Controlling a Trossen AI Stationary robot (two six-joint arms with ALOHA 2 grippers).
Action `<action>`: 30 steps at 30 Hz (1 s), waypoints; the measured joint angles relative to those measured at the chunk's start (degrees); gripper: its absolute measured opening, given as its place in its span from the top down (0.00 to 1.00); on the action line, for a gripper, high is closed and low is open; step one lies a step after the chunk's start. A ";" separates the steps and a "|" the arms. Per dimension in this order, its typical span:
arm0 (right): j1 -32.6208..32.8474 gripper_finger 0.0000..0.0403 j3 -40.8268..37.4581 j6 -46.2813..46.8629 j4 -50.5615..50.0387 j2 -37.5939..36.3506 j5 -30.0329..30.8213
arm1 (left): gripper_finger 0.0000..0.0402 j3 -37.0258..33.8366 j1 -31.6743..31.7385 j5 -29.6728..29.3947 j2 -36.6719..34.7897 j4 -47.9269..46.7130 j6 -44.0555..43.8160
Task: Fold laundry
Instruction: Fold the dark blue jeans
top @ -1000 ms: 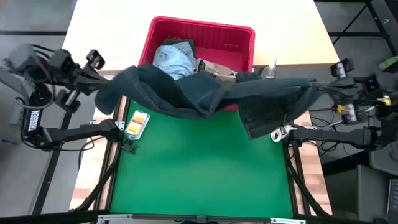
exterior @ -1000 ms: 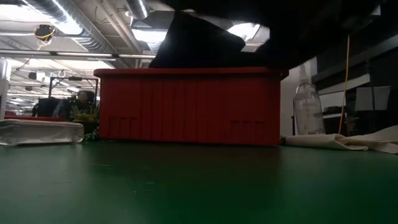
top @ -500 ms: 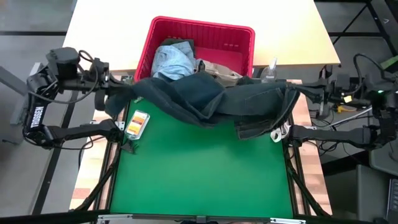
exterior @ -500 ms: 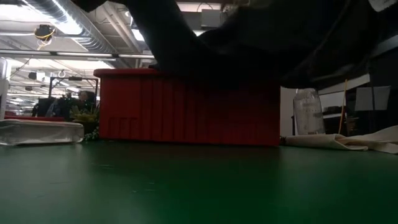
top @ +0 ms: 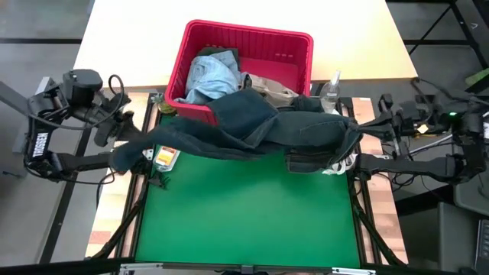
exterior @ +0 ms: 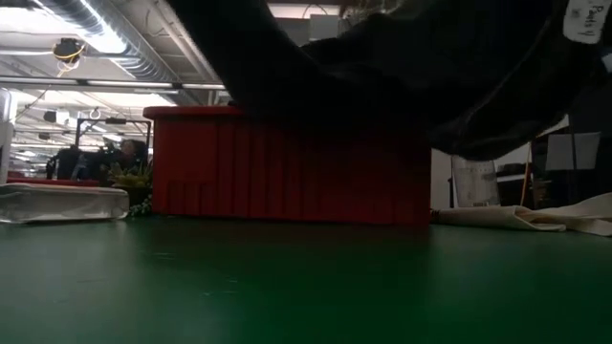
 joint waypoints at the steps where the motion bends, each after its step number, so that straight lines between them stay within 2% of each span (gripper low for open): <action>1: 0.00 0.99 -0.74 0.36 0.09 0.00 -0.92 | 1.00 0.00 -0.25 -1.38 -0.44 -1.46 -2.38; 5: 0.00 0.99 -4.76 1.28 3.79 0.02 -4.11 | 1.00 -0.13 -0.51 -6.95 -1.67 -7.03 -9.63; 12: 0.03 0.99 -11.19 4.55 15.48 0.07 -11.18 | 1.00 -3.61 -0.49 -8.91 -4.27 -6.71 -11.21; 20: 0.02 0.99 -13.59 5.02 15.47 0.07 -12.06 | 1.00 -12.08 -0.51 -8.79 -4.50 -6.59 -10.83; 30: 0.02 0.99 -13.59 5.01 12.16 -0.11 -12.05 | 0.98 -28.58 -0.51 -7.79 -4.48 -6.55 -10.74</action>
